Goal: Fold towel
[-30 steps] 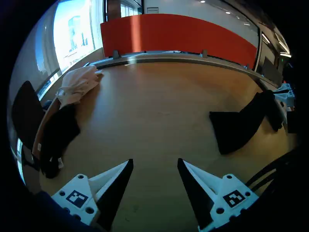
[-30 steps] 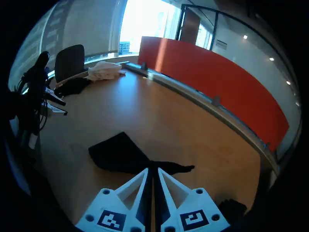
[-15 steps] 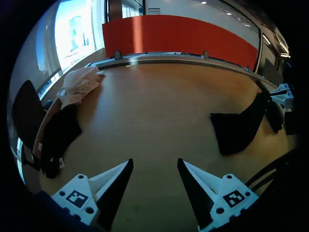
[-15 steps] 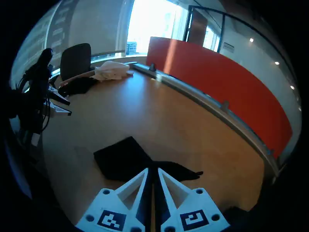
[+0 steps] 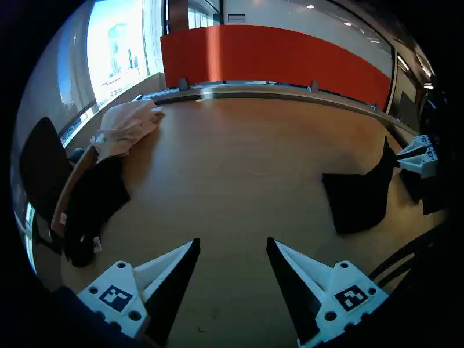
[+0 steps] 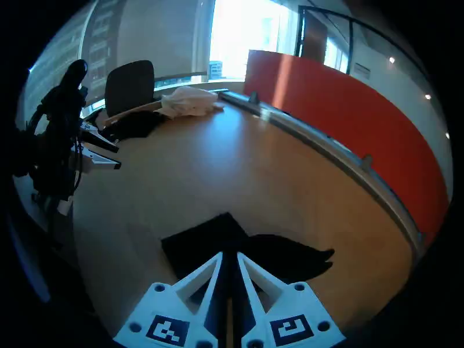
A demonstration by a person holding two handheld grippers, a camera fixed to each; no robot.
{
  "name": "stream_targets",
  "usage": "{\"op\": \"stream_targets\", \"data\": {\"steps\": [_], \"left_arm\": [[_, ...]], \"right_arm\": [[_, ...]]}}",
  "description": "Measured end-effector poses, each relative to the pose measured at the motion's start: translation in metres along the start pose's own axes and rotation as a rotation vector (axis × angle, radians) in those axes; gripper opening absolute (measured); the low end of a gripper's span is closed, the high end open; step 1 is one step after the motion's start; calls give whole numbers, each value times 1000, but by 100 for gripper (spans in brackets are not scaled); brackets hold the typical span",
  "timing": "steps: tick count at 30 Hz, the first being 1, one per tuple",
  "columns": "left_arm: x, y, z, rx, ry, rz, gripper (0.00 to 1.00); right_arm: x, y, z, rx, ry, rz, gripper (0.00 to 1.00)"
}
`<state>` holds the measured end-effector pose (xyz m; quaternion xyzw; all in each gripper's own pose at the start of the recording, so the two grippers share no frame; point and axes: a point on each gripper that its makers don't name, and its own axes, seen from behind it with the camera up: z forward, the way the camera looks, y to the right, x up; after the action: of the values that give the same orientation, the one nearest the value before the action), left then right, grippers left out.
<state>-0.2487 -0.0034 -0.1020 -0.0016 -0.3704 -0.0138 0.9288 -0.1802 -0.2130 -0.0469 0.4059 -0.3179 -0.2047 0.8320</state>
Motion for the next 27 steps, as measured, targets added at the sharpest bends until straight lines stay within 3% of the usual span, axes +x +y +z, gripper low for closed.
{"op": "stream_targets", "data": {"steps": [9,13,17,19,27], "left_arm": [[-5,-14,-3,19,-4,-16,84],[-7,-17,-4,25,-6,-17,84],[-7,-18,-4,25,-6,-13,84],[-7,-17,-4,24,-6,-12,84],[-5,-12,-2,16,-4,-3,85]], "right_arm": [[4,-34,24,80,-20,-9,14],[-6,-37,31,83,-57,0,16],[-15,-35,32,77,-83,15,77],[-17,-34,31,75,-85,20,82],[-23,-28,26,57,-87,34,83]]}}
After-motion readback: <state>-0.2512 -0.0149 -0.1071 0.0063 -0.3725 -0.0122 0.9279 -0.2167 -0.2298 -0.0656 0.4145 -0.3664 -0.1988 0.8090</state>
